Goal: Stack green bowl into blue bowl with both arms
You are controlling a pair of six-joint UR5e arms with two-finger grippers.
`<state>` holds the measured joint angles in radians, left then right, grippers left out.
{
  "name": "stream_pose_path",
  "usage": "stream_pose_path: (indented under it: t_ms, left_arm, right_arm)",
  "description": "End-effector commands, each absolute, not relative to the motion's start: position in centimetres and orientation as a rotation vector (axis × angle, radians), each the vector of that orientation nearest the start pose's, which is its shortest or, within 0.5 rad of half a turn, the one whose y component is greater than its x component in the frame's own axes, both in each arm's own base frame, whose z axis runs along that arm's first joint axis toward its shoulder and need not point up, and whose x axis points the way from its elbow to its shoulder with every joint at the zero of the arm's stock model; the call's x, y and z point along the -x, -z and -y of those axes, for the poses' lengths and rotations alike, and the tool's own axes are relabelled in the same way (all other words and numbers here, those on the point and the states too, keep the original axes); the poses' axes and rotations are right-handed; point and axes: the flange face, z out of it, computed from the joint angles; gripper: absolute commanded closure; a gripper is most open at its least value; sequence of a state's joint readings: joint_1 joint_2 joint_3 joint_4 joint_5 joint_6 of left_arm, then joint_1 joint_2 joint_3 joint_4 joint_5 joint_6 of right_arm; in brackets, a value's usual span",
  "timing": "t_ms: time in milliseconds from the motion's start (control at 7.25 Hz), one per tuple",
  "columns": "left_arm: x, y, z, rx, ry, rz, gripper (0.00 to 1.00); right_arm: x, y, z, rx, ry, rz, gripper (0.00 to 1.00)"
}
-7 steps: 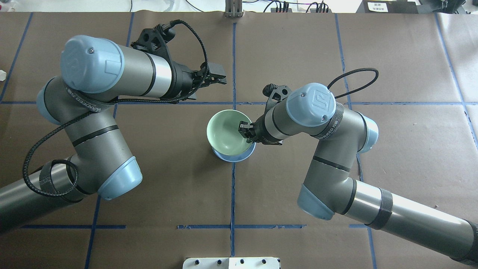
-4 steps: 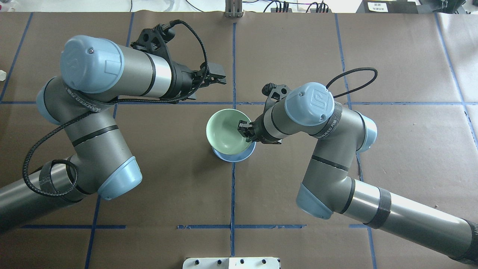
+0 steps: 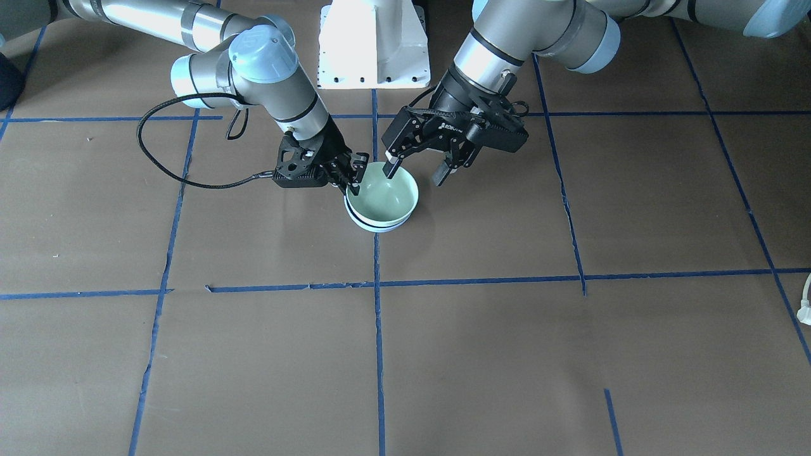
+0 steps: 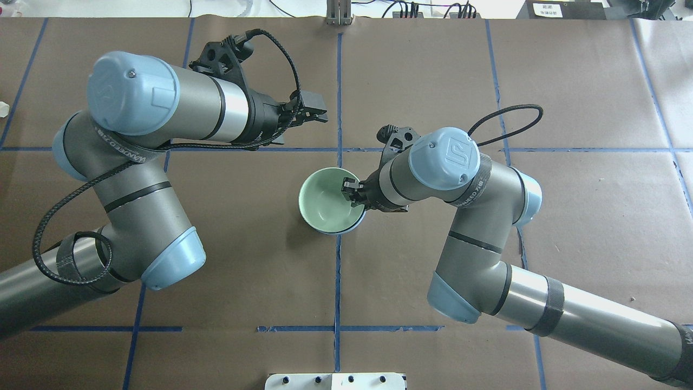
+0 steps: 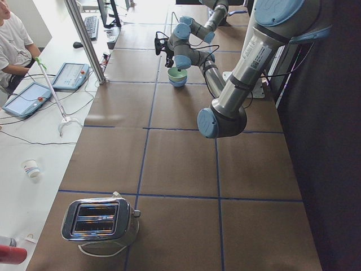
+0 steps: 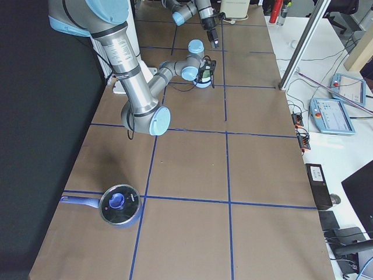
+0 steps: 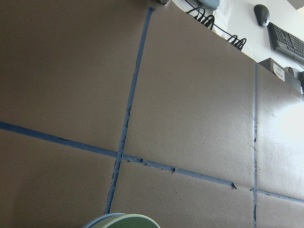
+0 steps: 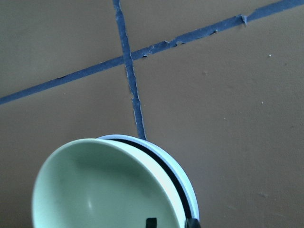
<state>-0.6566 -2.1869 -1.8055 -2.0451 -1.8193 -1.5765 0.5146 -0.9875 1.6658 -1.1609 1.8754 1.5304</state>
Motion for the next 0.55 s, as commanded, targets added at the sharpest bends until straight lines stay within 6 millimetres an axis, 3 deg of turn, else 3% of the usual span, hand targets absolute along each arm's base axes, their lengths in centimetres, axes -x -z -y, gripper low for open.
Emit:
stream_pose_path:
  t_ms: [0,138,276,414]
  left_arm:
    - [-42.6,-14.8,46.6,-0.22,0.398,-1.315,0.0]
    - [-42.6,-14.9,46.6,-0.22,0.397,-1.313,0.0]
    - [-41.7,-15.2,46.6,-0.228,0.402,-1.314,0.0]
    - [-39.4,-17.9,46.0,-0.214,0.401,-1.293,0.0]
  right_arm:
    - [49.5,-21.3,41.7,-0.038,-0.252,1.171,0.0]
    - [44.7,-21.5,42.2,-0.028,-0.254,1.202,0.0]
    - [37.5,-24.0,44.5,0.033,-0.277,1.211,0.0]
    - [30.2,-27.1,47.7,0.052,-0.286,1.205,0.0]
